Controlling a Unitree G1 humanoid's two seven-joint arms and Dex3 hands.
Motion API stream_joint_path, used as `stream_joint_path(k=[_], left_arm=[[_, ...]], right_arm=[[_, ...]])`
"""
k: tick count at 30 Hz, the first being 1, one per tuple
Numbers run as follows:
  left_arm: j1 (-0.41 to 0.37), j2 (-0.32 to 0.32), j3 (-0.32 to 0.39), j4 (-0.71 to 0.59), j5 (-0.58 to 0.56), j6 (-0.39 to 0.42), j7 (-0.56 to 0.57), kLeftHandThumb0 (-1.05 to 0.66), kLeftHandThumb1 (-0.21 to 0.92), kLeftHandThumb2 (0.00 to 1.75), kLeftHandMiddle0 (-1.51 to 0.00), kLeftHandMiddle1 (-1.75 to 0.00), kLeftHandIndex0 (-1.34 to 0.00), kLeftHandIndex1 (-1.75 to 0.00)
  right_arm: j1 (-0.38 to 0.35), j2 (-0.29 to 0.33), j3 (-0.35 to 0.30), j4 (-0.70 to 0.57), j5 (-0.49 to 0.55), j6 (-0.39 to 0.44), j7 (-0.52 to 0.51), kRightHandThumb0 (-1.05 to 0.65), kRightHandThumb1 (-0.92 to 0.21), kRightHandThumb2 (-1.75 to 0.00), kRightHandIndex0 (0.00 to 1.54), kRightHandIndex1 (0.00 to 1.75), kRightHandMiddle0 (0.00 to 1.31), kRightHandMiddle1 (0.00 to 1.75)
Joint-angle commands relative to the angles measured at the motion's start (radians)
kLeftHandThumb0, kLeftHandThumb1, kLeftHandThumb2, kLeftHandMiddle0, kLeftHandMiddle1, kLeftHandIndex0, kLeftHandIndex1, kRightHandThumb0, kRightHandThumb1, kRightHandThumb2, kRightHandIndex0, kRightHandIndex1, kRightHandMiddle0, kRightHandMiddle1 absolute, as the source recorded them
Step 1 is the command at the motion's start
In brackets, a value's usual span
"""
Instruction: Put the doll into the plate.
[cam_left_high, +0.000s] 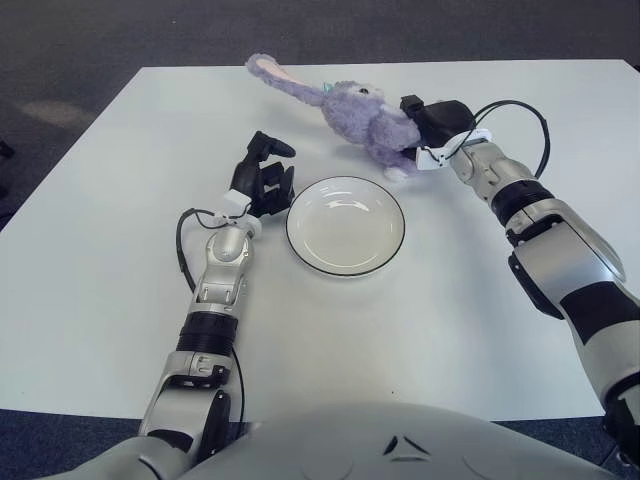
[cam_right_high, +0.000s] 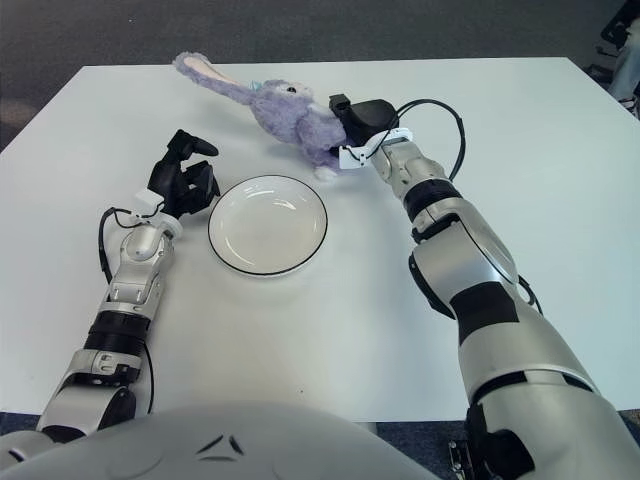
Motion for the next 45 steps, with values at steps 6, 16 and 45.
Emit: stream_joint_path(k=[6,16,45], left_arm=[[0.083,-0.033,-0.005,0.056,-0.017,0.02,-0.006,-0.37,0.74,0.77,-0.92,-1.75,-0.3,-1.75],[0.077,-0.029,-0.001,0.061,-0.016,0.034,-0.007,-0.37,0.74,0.78,-0.89,-1.75,-0.3,-1.75],[0.054,-0.018,0.001,0.097,-0.021,0.035,-0.036,-0.37,0.72,0.8,-1.01,-1.75,-0.31,-1.75]], right_arm=[[0.019,-0.076,-0.019,-0.041,0.0,-0.033,-0.023,-0.47,-0.29,-1.34,1.15,1.75,0.62,1.75],[0.025,-0.147,-0.07,-0.195,0.017,-0.054,0.016,-0.48,-0.28,-1.36,1.15,1.75,0.63,1.75],[0.105,-0.247,-0.236,-0.587,0.038,-0.039,0.098,-0.49,-0.24,-1.41,1.18,1.75,0.66,1.75]])
